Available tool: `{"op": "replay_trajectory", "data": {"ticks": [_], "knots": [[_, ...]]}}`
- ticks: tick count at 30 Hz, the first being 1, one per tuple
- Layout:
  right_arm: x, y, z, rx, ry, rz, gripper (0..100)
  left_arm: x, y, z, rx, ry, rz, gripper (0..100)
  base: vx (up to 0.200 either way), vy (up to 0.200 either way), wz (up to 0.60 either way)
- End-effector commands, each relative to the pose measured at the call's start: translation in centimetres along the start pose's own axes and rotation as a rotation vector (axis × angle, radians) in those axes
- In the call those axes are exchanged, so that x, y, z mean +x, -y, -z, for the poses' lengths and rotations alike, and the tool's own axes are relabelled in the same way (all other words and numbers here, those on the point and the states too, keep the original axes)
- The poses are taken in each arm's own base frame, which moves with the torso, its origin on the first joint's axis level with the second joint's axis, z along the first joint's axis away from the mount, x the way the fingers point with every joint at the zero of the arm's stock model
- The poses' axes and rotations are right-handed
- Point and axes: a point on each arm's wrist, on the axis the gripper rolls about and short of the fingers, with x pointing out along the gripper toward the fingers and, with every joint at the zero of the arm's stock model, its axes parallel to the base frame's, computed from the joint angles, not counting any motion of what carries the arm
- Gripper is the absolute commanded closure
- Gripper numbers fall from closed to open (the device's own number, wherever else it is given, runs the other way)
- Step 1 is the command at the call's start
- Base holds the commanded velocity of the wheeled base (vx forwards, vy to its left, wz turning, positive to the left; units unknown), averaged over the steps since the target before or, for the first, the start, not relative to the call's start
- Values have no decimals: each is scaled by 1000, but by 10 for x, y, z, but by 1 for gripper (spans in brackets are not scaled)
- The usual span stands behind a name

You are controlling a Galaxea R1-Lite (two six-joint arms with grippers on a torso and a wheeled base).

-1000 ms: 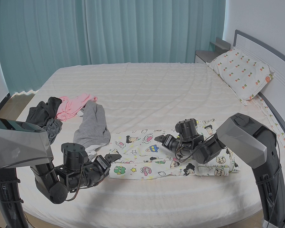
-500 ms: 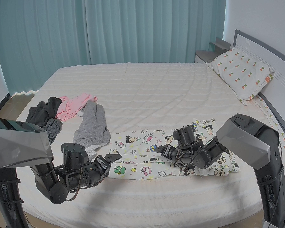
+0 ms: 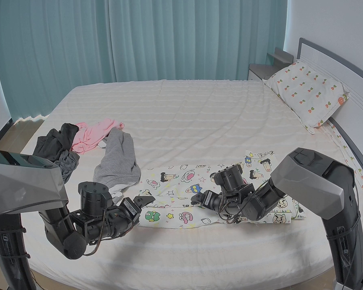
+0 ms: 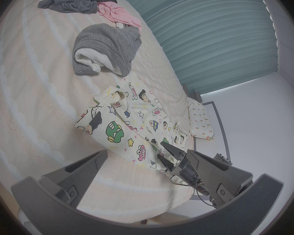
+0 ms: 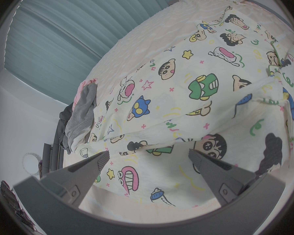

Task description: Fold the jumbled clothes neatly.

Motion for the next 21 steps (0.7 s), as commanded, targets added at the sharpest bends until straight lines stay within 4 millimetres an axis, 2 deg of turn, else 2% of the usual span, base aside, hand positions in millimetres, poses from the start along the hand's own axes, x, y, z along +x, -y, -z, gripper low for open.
{"op": "replay_trajectory", "data": {"ticks": [1, 7, 21], "knots": [[18, 5, -8, 9, 24, -4, 0, 0, 0, 0, 0, 0, -1, 0, 0, 0, 0], [31, 4, -24, 23, 92, -2, 0, 0, 0, 0, 0, 0, -1, 0, 0, 0, 0], [46, 1, -34, -18, 220, -102, 0, 0, 0, 0, 0, 3, -1, 0, 0, 0, 0]]}}
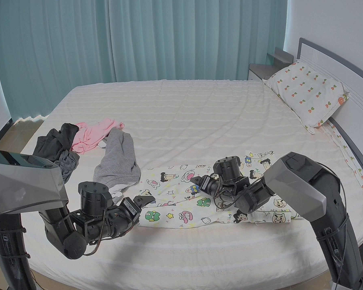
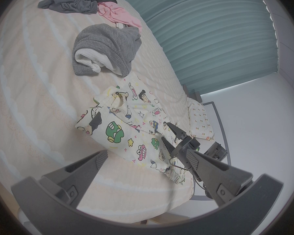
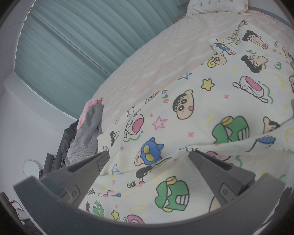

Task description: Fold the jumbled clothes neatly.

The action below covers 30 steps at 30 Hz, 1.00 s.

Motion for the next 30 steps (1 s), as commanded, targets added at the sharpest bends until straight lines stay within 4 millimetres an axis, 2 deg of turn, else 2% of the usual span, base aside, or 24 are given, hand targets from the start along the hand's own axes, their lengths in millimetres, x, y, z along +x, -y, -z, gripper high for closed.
{"op": "replay_trajectory", "data": {"ticks": [1, 6, 9, 15, 20, 22, 24, 30], "knots": [[7, 5, 2, -10, 24, -19, 0, 0, 0, 0, 0, -1, -1, 0, 0, 0, 0], [-4, -3, -4, -13, 50, -47, 0, 0, 0, 0, 1, -1, -1, 0, 0, 0, 0], [-19, -4, -2, -31, 20, -29, 0, 0, 0, 0, 1, -1, -1, 0, 0, 0, 0], [-36, -6, 4, -48, -14, -11, 0, 1, 0, 0, 1, -3, 0, 0, 0, 0, 0], [-66, -13, -7, -10, -12, -20, 0, 4, 2, -1, 4, 0, 10, 0, 0, 0, 0], [-86, -17, -14, 28, -13, -31, 0, 10, 5, -4, 5, 8, 27, 0, 0, 0, 0], [-112, -17, -19, 52, -24, -38, 0, 28, 12, -1, 18, 9, 33, 0, 0, 0, 0], [-167, 17, -8, 67, 40, -58, 0, 80, 28, -2, 39, 101, -167, 0, 0, 0, 0]]}}
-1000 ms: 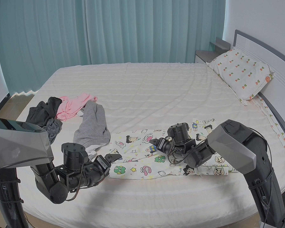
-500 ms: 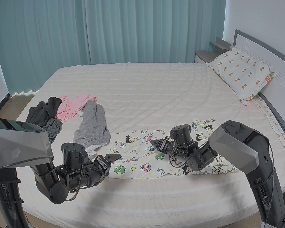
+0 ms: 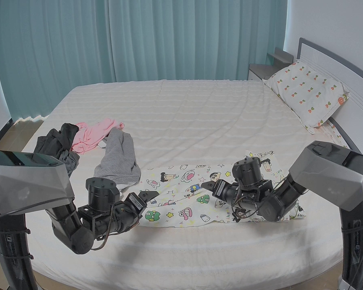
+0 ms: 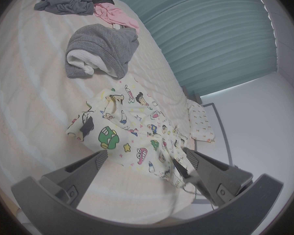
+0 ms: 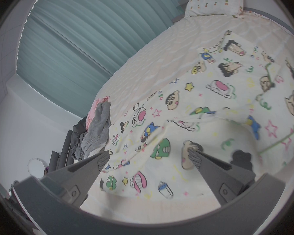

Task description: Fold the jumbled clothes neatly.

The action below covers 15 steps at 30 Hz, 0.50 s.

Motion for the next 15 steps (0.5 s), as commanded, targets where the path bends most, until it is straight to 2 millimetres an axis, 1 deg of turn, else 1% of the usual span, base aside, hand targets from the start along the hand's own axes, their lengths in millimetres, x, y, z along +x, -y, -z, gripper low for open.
{"op": "replay_trajectory", "data": {"ticks": [1, 2, 4, 6, 7, 8, 10, 12, 14, 15], "knots": [[-70, 15, -6, 35, 100, -72, 0, 55, 20, 3, 29, 54, -143, 0, 0, 0, 0], [-82, 26, -2, 41, 149, -105, 0, 65, 28, 2, 39, 41, -206, 0, 0, 0, 0], [-93, 39, 1, 47, 199, -132, 0, 73, 35, 0, 45, 38, -254, 0, 0, 0, 0], [-99, 48, 7, 48, 217, -142, 0, 80, 41, 0, 50, 43, -269, 0, 0, 0, 0], [-103, 56, 13, 49, 227, -148, 0, 86, 45, 4, 61, 40, -288, 0, 0, 0, 0], [-104, 61, 15, 49, 217, -129, 0, 90, 43, 7, 67, 39, -307, 0, 0, 0, 0], [-108, 64, 13, 47, 219, -114, 0, 96, 42, 12, 84, 51, -340, 0, 0, 0, 0], [-109, 64, 11, 49, 228, -119, 0, 96, 42, 13, 90, 56, -349, 0, 0, 0, 0], [-118, 66, 1, 61, 237, -145, 0, 96, 43, 15, 110, 53, -360, 0, 0, 0, 0], [-120, 68, 0, 63, 227, -152, 0, 96, 44, 17, 114, 50, -362, 0, 0, 0, 0]]}}
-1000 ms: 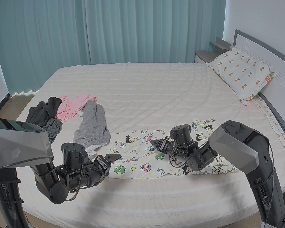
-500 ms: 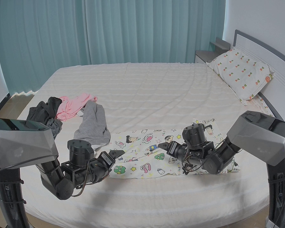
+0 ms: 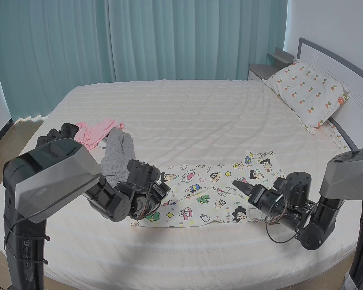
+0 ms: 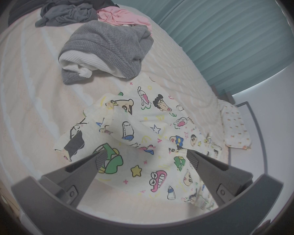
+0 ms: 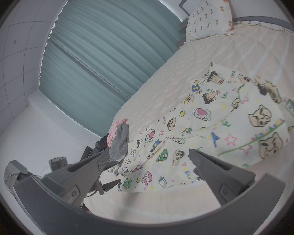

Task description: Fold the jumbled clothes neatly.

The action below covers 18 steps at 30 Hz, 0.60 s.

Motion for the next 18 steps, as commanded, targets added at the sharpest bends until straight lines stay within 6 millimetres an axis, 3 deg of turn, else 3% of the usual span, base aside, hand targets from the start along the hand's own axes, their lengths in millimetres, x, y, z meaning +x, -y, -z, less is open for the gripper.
{"op": "replay_trajectory", "data": {"ticks": [1, 15, 18], "knots": [[-27, 17, -13, 22, -10, 21, 0, 18, 9, 17, 48, 3, -33, 0, 0, 0, 0], [-31, 21, -6, 23, -46, 40, 0, 34, 14, 15, 117, 2, -91, 0, 0, 0, 0], [-31, 22, -7, 24, -44, 42, 0, 58, 10, 14, 180, 53, -136, 0, 0, 0, 0]]}}
